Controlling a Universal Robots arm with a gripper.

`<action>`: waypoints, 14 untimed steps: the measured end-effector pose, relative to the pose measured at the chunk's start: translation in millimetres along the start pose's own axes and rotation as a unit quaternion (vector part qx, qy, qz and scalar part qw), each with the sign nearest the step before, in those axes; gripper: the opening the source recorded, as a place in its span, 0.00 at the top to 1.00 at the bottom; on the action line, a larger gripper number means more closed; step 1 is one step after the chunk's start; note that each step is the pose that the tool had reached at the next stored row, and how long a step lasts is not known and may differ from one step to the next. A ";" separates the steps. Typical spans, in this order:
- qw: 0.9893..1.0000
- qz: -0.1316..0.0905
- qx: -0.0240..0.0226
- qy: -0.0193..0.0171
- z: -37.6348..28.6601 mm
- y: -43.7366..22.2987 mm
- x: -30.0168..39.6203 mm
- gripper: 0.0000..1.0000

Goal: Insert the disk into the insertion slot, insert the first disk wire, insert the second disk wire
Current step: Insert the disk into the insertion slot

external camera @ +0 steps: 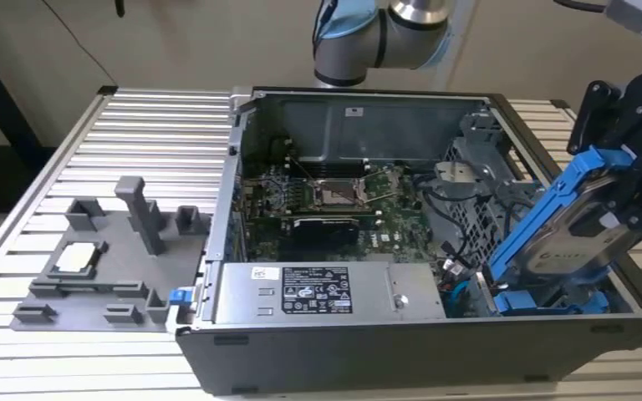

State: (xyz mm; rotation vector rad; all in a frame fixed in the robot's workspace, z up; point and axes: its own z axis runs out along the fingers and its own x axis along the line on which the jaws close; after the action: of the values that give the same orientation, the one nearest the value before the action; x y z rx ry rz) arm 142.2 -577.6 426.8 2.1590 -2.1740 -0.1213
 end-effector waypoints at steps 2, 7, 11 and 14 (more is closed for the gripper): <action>1.000 0.000 0.002 0.000 2.8 -0.3 0.1 0.67; 1.000 0.000 0.004 -0.001 9.0 -0.8 0.1 0.67; 1.000 0.000 0.005 -0.001 14.2 -1.3 0.1 0.67; 1.000 0.000 0.006 -0.002 18.4 -1.8 0.1 0.67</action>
State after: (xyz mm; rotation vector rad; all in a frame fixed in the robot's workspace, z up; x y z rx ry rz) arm 142.0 -577.7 408.2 2.1664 -2.1813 -0.1132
